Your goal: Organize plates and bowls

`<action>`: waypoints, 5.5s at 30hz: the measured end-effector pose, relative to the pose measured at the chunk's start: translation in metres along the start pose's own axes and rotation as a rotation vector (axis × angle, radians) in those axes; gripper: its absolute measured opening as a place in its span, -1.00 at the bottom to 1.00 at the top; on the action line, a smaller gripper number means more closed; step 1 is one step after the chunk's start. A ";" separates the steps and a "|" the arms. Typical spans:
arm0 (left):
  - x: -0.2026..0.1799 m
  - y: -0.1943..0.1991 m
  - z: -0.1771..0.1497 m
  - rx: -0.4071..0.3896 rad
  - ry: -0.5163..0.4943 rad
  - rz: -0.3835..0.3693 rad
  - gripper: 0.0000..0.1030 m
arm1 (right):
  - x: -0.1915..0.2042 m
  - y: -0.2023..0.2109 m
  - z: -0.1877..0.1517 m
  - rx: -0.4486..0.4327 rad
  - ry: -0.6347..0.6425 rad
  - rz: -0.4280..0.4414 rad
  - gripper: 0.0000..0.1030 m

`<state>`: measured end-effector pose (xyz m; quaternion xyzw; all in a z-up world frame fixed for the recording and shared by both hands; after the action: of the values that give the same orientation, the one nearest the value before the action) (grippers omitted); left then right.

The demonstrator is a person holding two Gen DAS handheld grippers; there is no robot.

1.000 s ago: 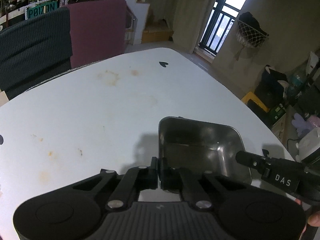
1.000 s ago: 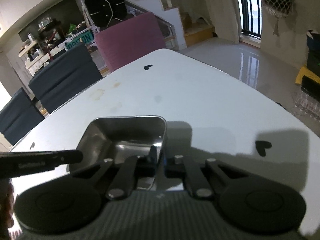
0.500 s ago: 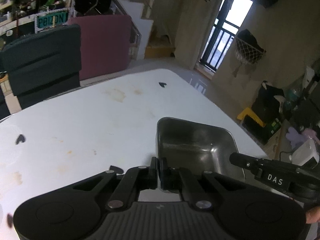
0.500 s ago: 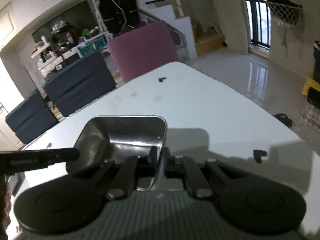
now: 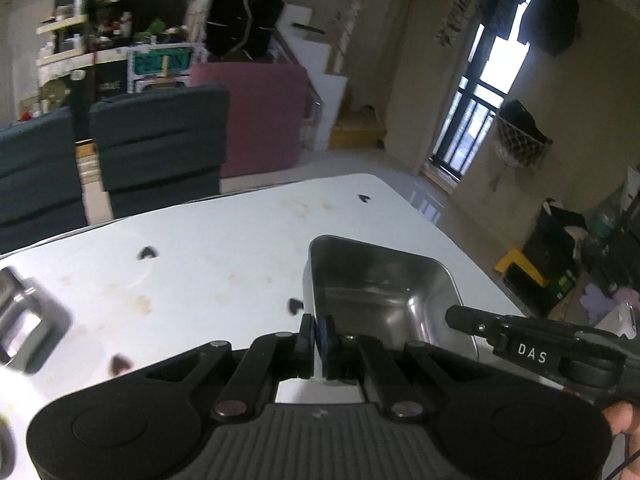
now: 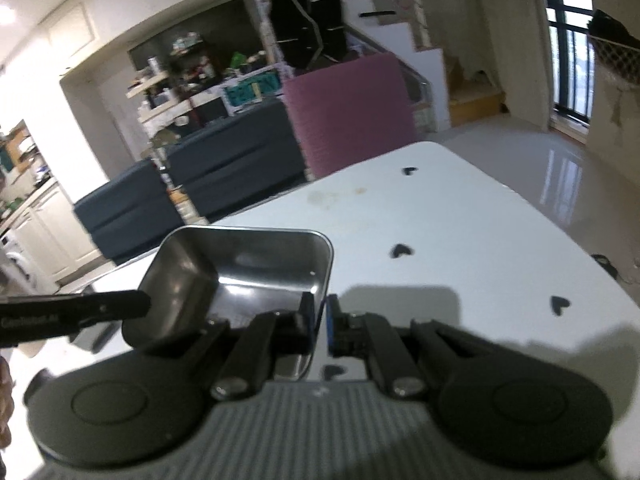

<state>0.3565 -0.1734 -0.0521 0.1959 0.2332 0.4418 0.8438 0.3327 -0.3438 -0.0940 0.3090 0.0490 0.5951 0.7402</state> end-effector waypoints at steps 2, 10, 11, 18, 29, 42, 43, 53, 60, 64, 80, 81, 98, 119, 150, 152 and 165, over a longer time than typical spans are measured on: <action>0.005 0.017 -0.004 -0.009 0.009 0.025 -0.95 | 0.012 0.006 -0.001 0.001 0.013 0.016 -0.87; 0.041 0.085 -0.027 -0.043 0.070 0.132 -0.94 | 0.058 0.023 -0.007 0.018 0.048 0.122 -0.87; 0.046 0.093 -0.030 -0.045 0.079 0.146 -0.94 | 0.064 0.025 -0.009 0.022 0.055 0.137 -0.87; 0.086 0.150 -0.059 -0.065 0.155 0.224 -0.95 | 0.112 0.029 -0.028 0.071 0.154 0.226 -0.87; 0.146 0.204 -0.116 -0.012 0.273 0.338 -0.95 | 0.178 0.024 -0.076 0.217 0.273 0.330 -0.85; 0.197 0.219 -0.167 0.063 0.411 0.462 -0.95 | 0.230 0.011 -0.132 0.374 0.330 0.368 -0.85; 0.201 0.220 -0.170 0.069 0.420 0.469 -0.95 | 0.234 0.010 -0.136 0.382 0.333 0.369 -0.85; 0.220 0.207 -0.181 0.134 0.449 0.503 -0.95 | 0.249 -0.002 -0.154 0.440 0.341 0.366 -0.83; 0.230 0.201 -0.185 0.155 0.455 0.530 -0.95 | 0.252 -0.011 -0.160 0.464 0.340 0.363 -0.83; 0.235 0.200 -0.188 0.174 0.456 0.550 -0.94 | 0.258 -0.012 -0.164 0.468 0.356 0.378 -0.82; 0.236 0.197 -0.191 0.197 0.438 0.552 -0.91 | 0.259 -0.012 -0.169 0.510 0.352 0.392 -0.83; 0.235 0.197 -0.191 0.197 0.435 0.553 -0.91 | 0.259 -0.012 -0.170 0.508 0.351 0.393 -0.83; 0.230 0.202 -0.190 0.196 0.415 0.546 0.13 | 0.262 -0.004 -0.171 0.492 0.409 0.400 -0.09; 0.196 0.250 -0.169 0.014 0.345 0.559 1.00 | 0.242 0.044 -0.140 0.375 0.412 0.452 0.99; 0.312 0.119 -0.015 -0.071 -0.062 0.424 1.00 | 0.252 -0.156 -0.061 0.251 -0.235 0.241 0.82; 0.323 0.109 -0.013 -0.075 -0.058 0.422 1.00 | 0.258 -0.174 -0.069 0.274 -0.274 0.231 0.72; 0.351 0.044 -0.015 -0.017 0.005 0.386 0.56 | 0.284 -0.222 -0.086 0.315 -0.108 0.235 -0.43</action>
<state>0.4948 0.1453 -0.1184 0.2289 0.1898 0.5977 0.7446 0.5650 -0.0730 -0.1941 0.4560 0.0653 0.6448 0.6100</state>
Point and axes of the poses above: each gripper's, at about its wrist camera, not at the fingertips, and y roughly against the way its jaws point, x to its left, z to its top, the point moved 1 cm from there along -y, roughly the way its jaws point, and after that the axes turned 10 degrees about -x, right-handed, at the moved point
